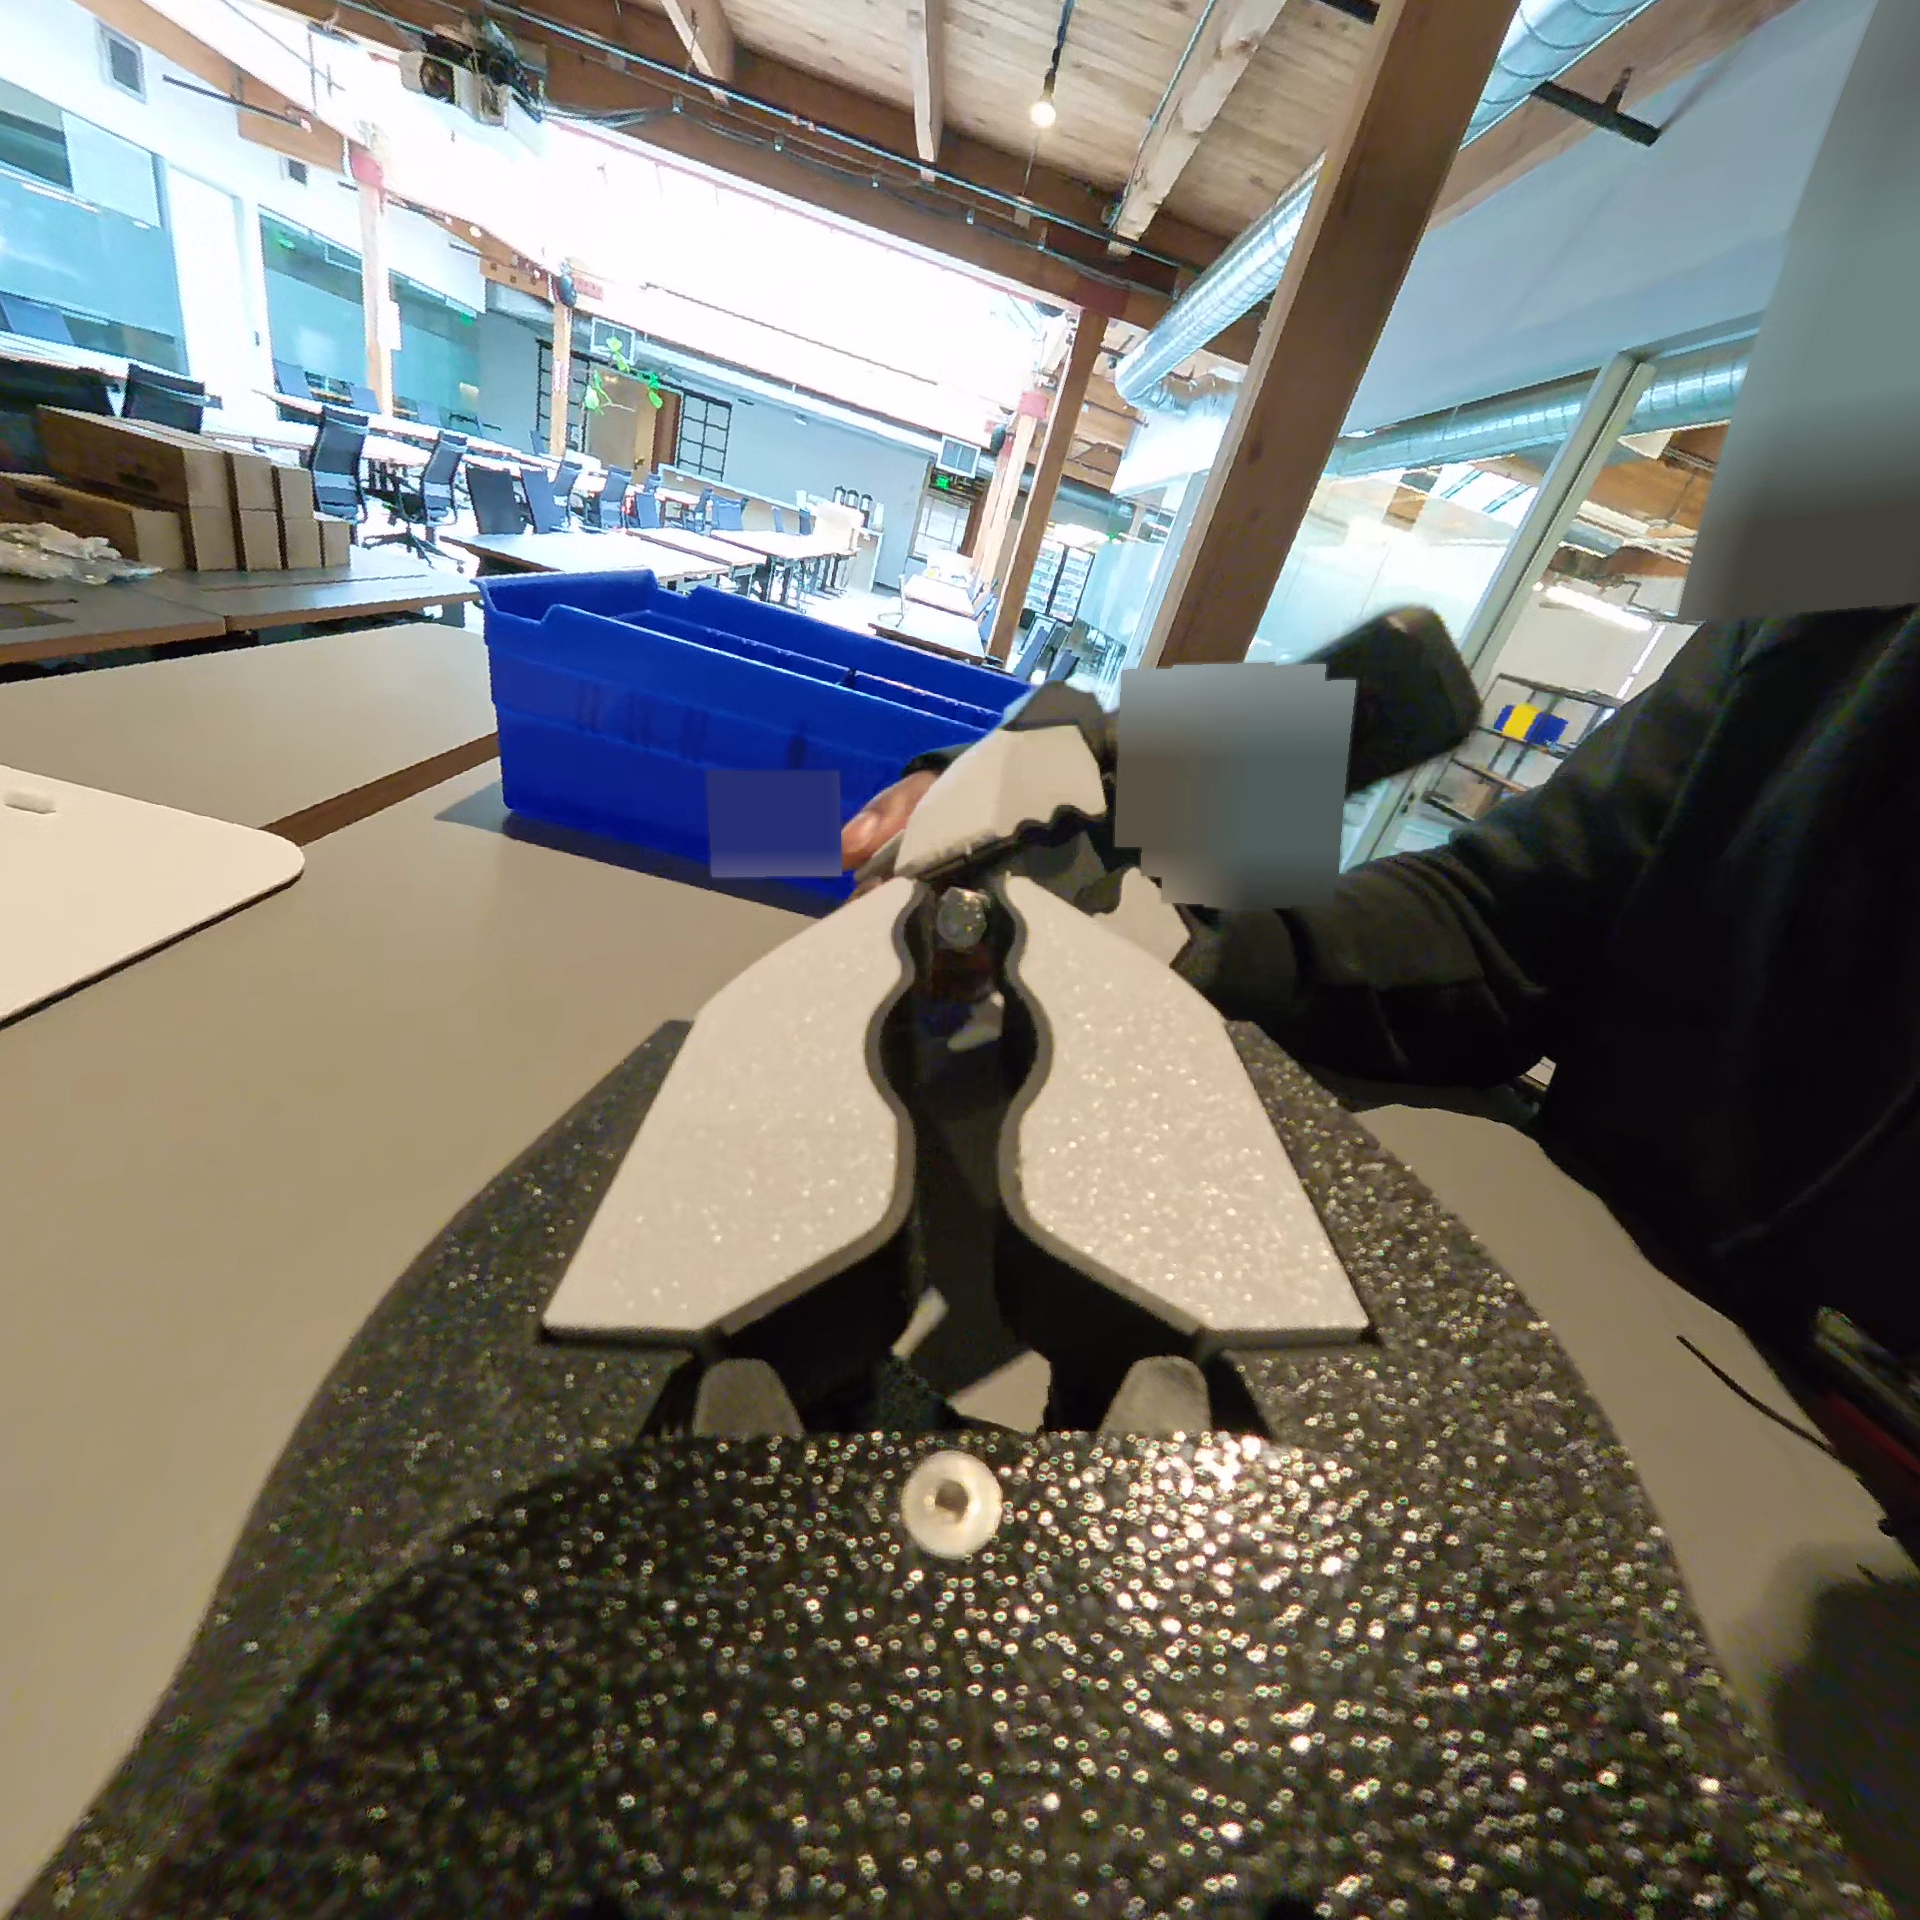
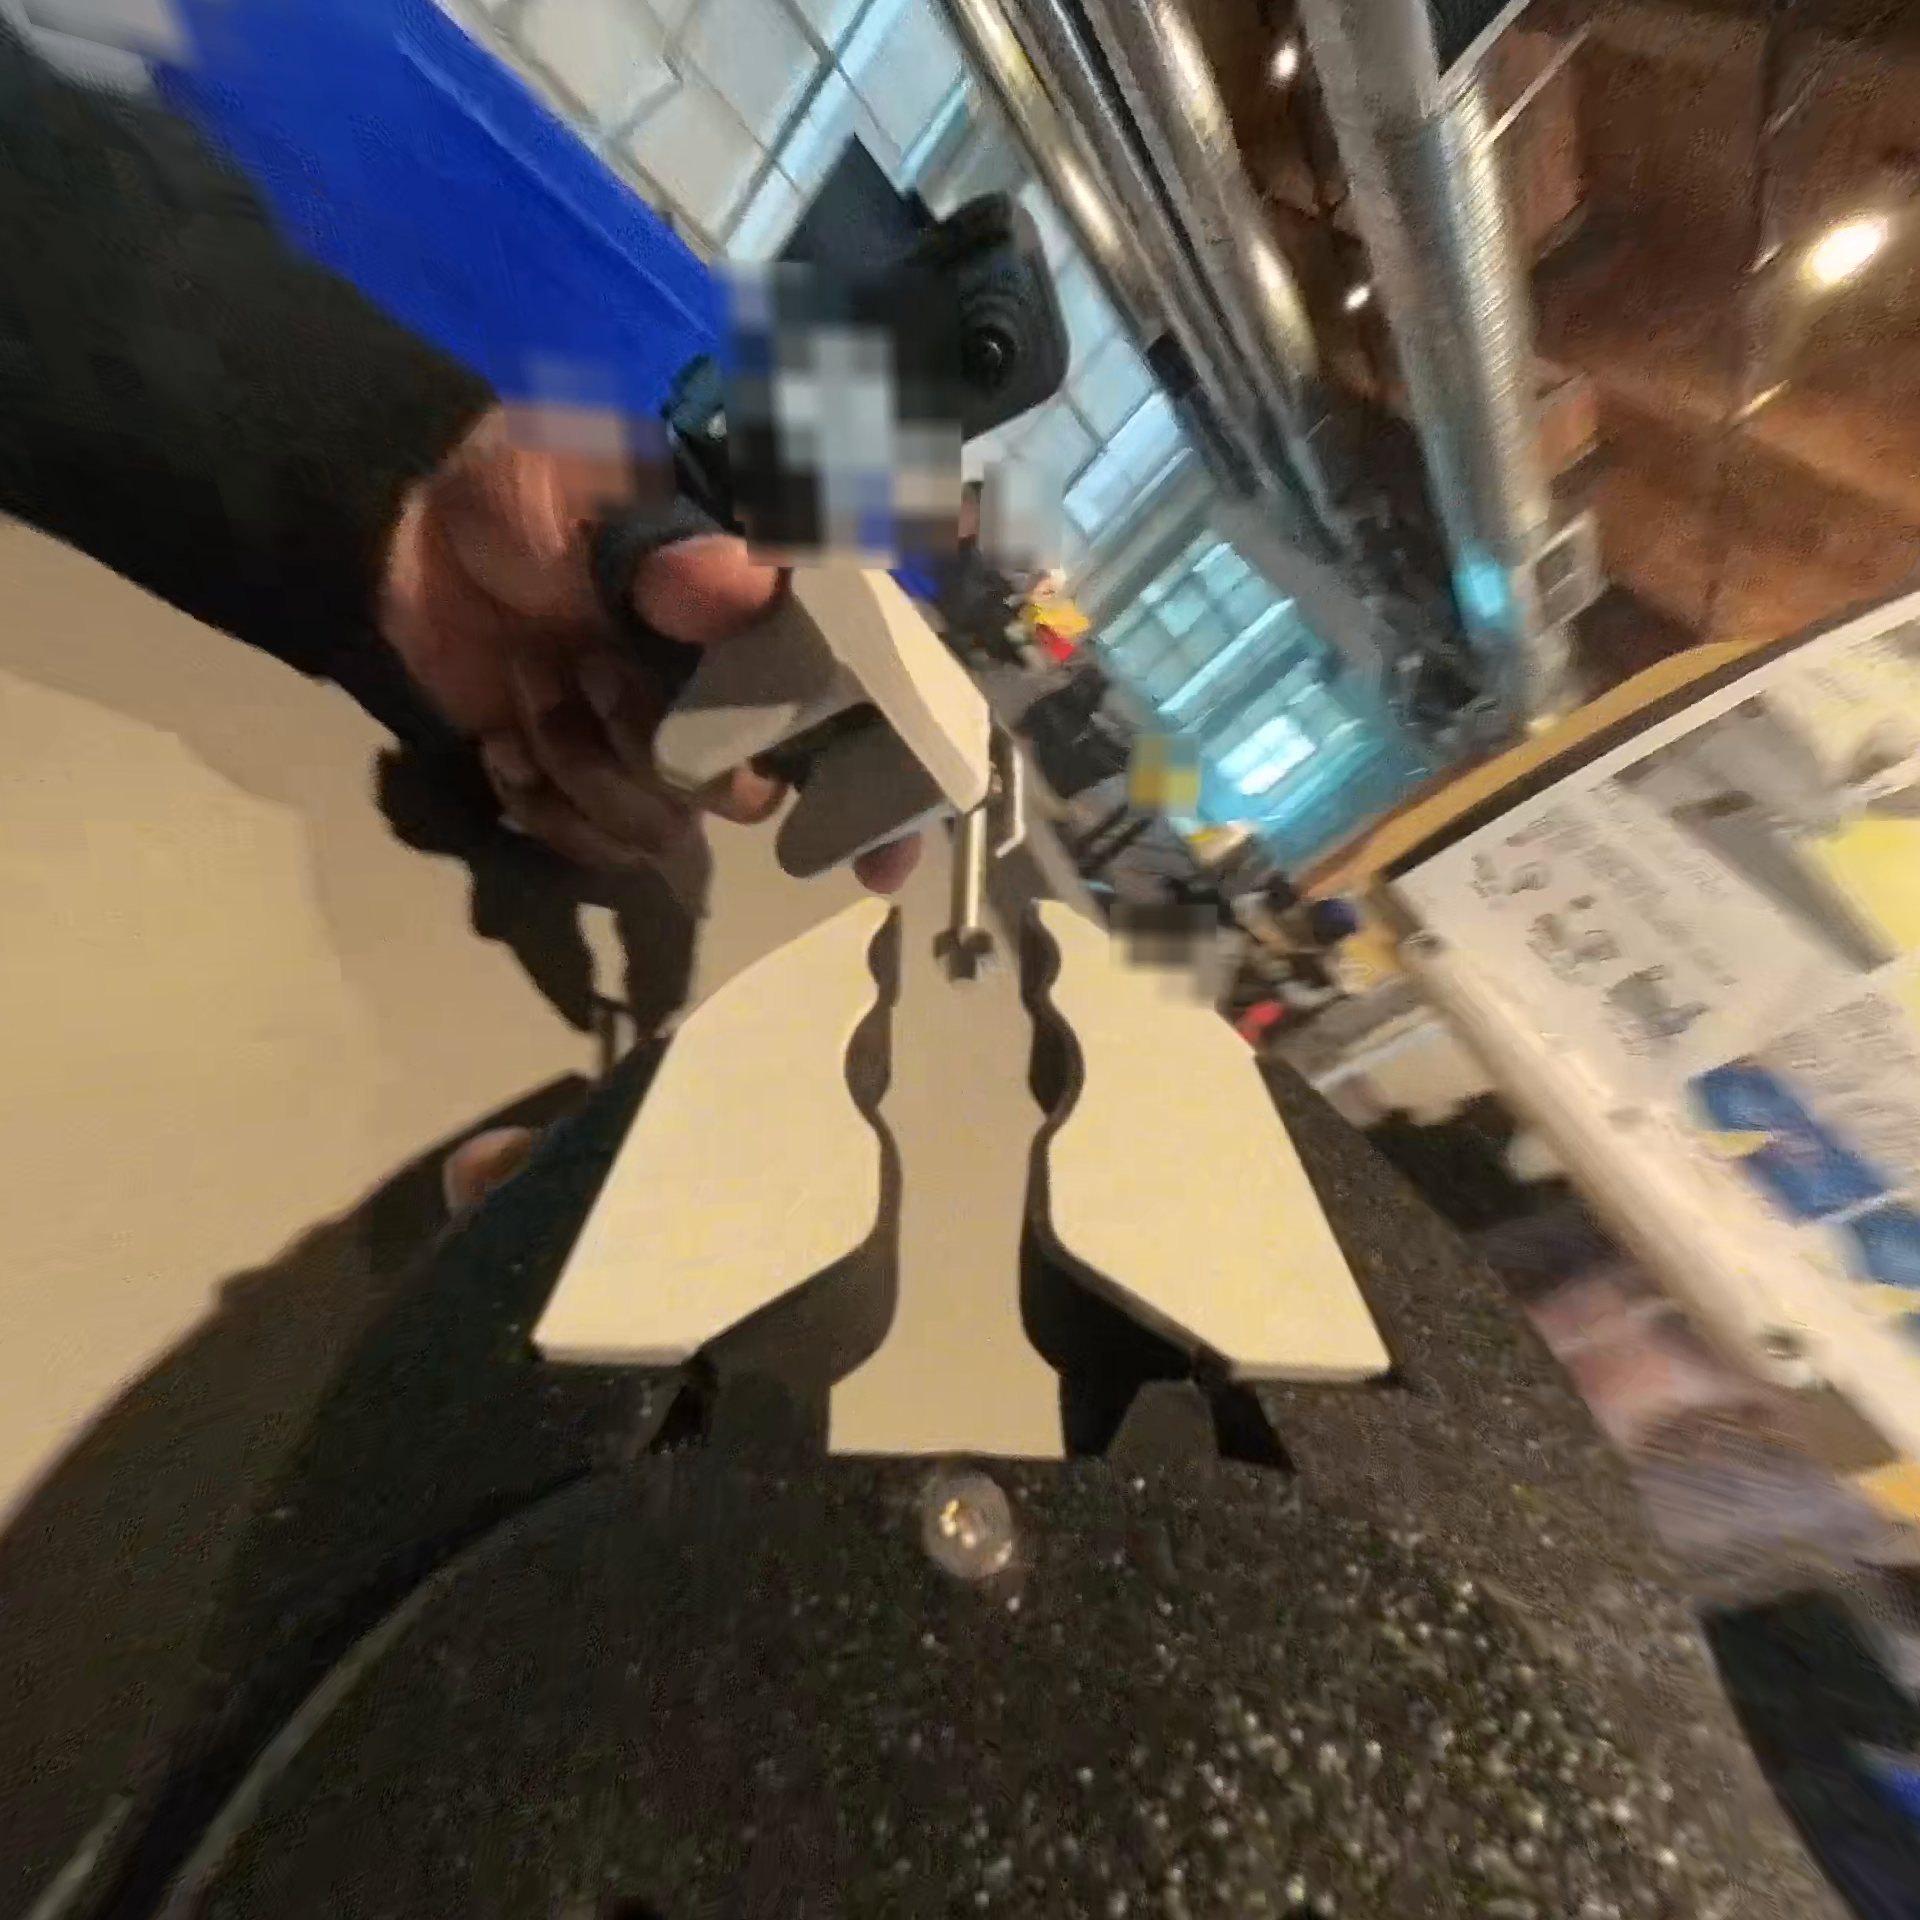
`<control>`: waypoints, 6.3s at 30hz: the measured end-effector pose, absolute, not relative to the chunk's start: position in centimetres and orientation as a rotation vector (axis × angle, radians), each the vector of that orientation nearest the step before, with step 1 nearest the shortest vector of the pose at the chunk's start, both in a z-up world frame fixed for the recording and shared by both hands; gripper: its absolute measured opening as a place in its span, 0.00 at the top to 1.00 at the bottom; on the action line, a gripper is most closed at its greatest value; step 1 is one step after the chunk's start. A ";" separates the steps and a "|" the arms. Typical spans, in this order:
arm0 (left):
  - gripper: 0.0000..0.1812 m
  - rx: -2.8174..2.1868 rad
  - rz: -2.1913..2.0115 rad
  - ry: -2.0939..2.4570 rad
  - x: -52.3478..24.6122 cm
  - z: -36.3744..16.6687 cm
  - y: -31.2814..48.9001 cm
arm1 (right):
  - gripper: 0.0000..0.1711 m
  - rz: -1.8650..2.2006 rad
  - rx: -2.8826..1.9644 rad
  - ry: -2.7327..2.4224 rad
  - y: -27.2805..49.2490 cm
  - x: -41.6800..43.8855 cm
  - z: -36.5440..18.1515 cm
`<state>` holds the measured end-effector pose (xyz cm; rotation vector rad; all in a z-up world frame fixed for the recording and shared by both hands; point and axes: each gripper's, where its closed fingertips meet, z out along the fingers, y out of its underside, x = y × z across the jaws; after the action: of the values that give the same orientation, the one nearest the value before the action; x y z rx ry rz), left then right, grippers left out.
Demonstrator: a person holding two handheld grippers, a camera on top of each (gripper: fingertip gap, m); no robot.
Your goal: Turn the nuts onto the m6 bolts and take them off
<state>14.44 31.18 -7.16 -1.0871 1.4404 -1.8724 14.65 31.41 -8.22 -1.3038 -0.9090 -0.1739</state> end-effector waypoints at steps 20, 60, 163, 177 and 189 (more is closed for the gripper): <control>0.95 -1.090 -1.865 1.434 14.5 -7.1 31.3 | 0.93 -0.226 -1.316 -0.881 31.7 15.2 -8.1; 0.95 -1.072 -1.868 1.409 14.5 -6.9 31.5 | 0.94 0.345 -1.460 -0.721 31.4 14.4 -8.2; 0.95 -1.027 -1.873 1.426 14.5 -6.7 31.0 | 0.94 0.332 -1.501 -0.718 31.4 14.3 -8.4; 0.95 -1.015 -1.853 1.425 14.4 -6.7 30.9 | 0.74 0.440 -1.467 -0.697 30.9 14.4 -8.2; 0.95 -1.023 -1.831 1.443 14.6 -6.9 30.8 | 0.97 0.445 -1.488 -0.717 30.9 14.2 -8.4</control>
<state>14.62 30.80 -6.88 -1.0232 1.4428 -1.8309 14.20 30.95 -8.37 -1.4876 -0.7174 0.4453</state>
